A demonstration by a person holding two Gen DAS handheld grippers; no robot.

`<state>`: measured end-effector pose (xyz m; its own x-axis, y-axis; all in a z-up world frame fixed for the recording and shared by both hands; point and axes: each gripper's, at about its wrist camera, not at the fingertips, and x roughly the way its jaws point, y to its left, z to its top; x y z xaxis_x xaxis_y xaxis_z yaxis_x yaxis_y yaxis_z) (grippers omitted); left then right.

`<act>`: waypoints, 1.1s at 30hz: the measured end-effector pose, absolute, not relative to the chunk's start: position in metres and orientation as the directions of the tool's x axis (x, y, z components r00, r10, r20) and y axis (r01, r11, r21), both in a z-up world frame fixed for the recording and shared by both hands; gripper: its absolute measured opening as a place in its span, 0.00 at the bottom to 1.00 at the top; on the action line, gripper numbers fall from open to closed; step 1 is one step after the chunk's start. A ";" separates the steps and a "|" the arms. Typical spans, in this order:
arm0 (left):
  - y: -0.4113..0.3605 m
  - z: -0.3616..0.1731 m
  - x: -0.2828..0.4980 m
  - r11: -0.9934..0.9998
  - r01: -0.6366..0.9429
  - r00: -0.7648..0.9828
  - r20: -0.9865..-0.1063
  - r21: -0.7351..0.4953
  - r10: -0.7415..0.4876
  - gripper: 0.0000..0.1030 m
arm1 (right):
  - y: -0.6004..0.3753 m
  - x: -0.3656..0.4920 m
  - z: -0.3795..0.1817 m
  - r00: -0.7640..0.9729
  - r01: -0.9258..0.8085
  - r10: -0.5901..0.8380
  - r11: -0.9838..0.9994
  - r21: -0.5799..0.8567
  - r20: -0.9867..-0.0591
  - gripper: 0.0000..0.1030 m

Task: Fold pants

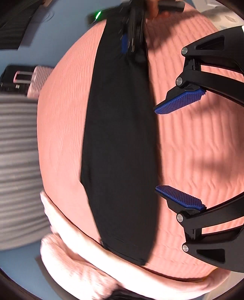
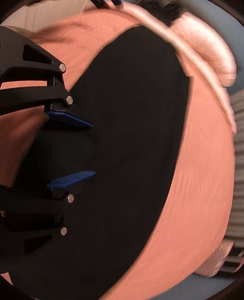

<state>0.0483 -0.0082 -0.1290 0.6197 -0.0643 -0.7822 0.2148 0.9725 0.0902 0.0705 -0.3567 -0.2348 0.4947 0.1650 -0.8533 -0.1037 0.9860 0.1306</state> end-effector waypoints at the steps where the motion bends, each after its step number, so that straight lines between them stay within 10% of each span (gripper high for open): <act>1: -0.019 -0.127 0.049 0.969 0.224 0.621 -0.782 0.105 -0.059 0.74 | -0.391 0.057 -0.230 0.495 -0.033 0.141 0.989 0.143 -0.858 0.10; 2: -0.026 -0.126 0.049 0.966 0.231 0.622 -0.781 0.115 -0.055 0.74 | -0.413 0.048 -0.226 0.483 0.057 0.090 0.989 0.133 -0.871 0.22; 18: -0.183 -0.123 0.065 0.921 0.358 0.583 -0.807 0.156 -0.090 0.74 | -0.576 -0.016 -0.224 0.598 0.230 0.132 0.917 0.327 -0.791 0.14; 23: -0.216 -0.129 0.065 0.899 0.386 0.594 -0.801 0.207 -0.071 0.74 | -0.574 -0.046 -0.199 0.637 0.322 0.073 0.879 0.351 -0.768 0.45; 33: -0.241 -0.146 0.061 0.898 0.334 0.605 -0.796 0.287 0.030 0.74 | -0.559 -0.070 -0.252 0.699 0.361 0.229 0.705 0.611 -0.677 0.47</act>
